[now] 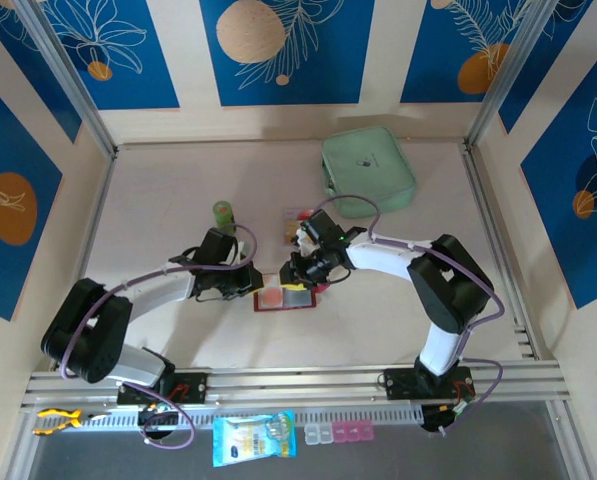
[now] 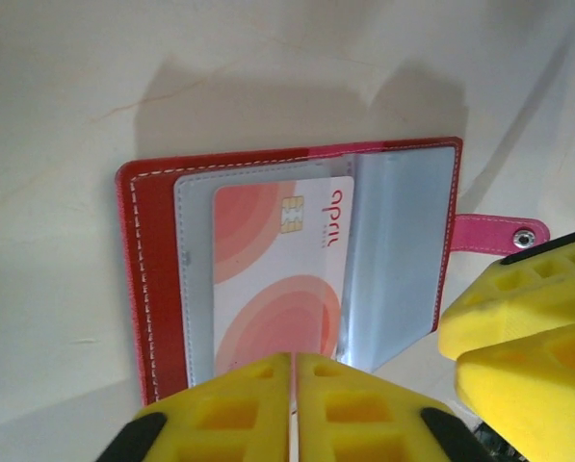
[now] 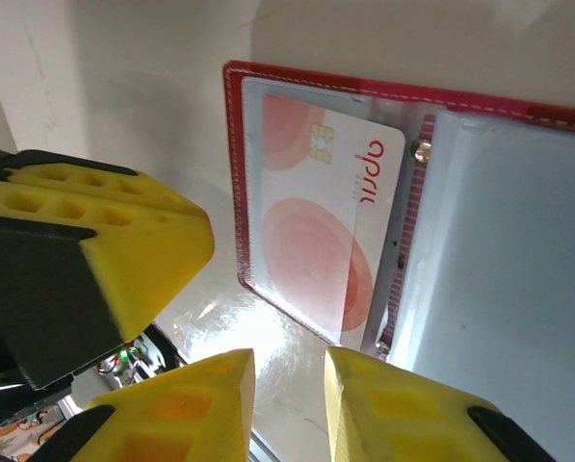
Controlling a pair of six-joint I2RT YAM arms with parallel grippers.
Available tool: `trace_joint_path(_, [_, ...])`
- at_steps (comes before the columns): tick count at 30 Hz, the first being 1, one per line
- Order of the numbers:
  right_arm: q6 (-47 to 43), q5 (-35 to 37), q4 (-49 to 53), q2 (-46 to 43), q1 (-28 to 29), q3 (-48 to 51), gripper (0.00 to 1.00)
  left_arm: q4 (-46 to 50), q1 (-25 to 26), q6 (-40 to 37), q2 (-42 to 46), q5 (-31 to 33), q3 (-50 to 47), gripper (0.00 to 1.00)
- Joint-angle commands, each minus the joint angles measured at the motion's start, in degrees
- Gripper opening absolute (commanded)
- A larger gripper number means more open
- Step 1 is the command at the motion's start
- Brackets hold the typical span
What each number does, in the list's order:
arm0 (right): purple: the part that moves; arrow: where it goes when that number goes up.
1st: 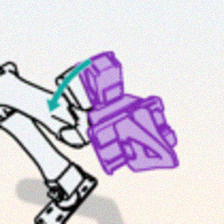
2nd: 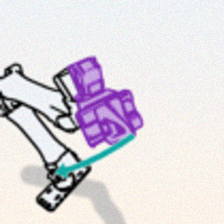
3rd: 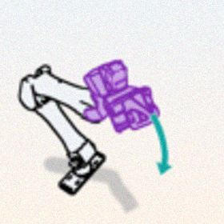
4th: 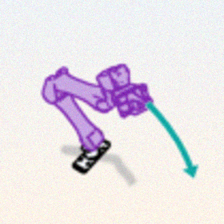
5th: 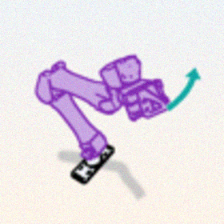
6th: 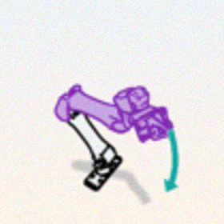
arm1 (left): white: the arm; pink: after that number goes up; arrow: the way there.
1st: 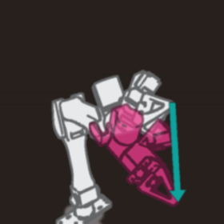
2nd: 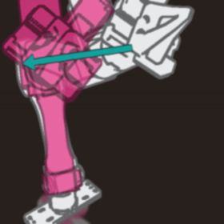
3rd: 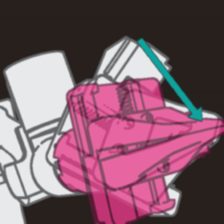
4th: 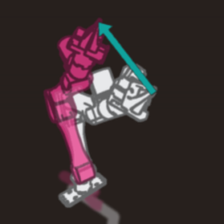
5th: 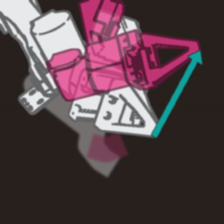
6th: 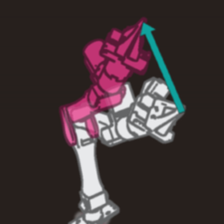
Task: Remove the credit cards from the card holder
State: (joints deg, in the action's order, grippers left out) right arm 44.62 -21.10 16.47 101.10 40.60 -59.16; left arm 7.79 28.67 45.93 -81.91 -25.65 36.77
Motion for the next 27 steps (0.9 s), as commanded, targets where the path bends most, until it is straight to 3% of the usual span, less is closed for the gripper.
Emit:
trace_joint_path(1, [1.0, -0.2, -0.2, 1.5, 0.6, -1.6, 0.27, 0.2, -0.6, -1.6, -1.9, -0.2, -1.0, 0.07])
trace_joint_path(12, [1.2, -1.2, -1.3, 5.1, 1.4, -3.1, 0.24, 1.0, -0.7, -2.7, -4.4, 1.0, -1.3, 0.0])
trace_joint_path(27, [1.0, -2.1, -1.3, 8.6, 1.6, -5.2, 0.19, 2.7, -0.9, -3.3, -4.2, 1.6, -1.0, 0.0])
